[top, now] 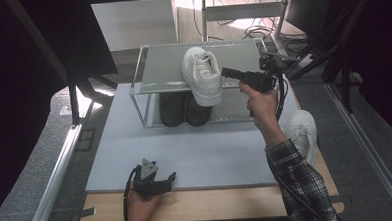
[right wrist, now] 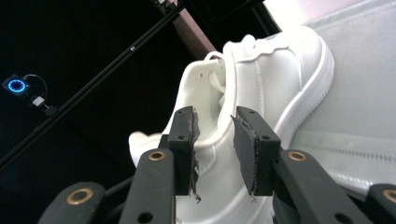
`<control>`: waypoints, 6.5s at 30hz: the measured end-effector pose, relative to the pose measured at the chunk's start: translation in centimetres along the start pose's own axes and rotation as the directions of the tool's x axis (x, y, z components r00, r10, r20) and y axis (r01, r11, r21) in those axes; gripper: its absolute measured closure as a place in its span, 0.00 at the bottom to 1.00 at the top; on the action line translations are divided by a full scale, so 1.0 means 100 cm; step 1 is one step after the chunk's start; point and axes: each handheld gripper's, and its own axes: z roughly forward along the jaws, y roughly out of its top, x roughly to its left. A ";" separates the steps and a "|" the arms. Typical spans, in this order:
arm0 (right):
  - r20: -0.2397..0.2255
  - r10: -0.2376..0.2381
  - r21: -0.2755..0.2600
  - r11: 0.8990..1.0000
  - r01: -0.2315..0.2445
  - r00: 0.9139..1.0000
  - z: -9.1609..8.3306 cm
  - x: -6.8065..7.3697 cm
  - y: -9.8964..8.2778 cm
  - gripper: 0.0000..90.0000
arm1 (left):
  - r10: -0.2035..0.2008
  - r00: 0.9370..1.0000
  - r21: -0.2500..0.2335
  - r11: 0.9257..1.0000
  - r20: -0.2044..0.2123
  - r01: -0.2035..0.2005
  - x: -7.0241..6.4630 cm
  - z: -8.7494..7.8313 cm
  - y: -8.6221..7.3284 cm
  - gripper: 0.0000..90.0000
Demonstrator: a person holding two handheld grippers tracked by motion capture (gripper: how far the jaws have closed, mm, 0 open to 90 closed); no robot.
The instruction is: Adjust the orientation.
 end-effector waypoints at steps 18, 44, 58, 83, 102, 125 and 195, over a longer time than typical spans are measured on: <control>0.006 -0.111 0.081 0.991 0.110 0.994 -0.022 0.007 -0.047 0.99 | 0.000 1.000 0.000 1.000 -0.001 0.000 0.000 0.000 0.000 0.15; -0.015 -0.144 0.147 0.979 0.144 0.990 0.000 0.006 -0.071 0.99 | -0.001 1.000 -0.002 1.000 0.000 0.001 0.000 0.000 0.000 0.15; -0.001 -0.125 0.150 0.981 0.124 0.992 0.028 0.004 -0.066 0.99 | -0.001 1.000 -0.002 1.000 0.000 0.001 0.000 0.000 0.000 0.15; 0.024 -0.090 0.143 0.986 0.085 0.996 0.065 -0.001 -0.059 0.99 | 0.000 1.000 -0.001 1.000 0.000 0.000 0.000 0.000 0.000 0.15; 0.058 -0.103 0.148 0.985 0.094 0.993 0.092 0.007 -0.058 0.99 | 0.002 1.000 0.000 1.000 -0.001 -0.002 0.000 0.000 0.000 0.15; 0.079 -0.214 0.204 0.959 0.195 0.974 0.081 0.014 -0.061 0.91 | 0.002 1.000 0.000 1.000 -0.001 -0.002 0.000 0.000 0.000 0.15; 0.223 -0.558 0.515 0.764 0.390 0.799 -0.054 0.001 -0.153 0.98 | 0.001 1.000 0.001 1.000 -0.002 -0.001 0.000 0.000 0.000 0.15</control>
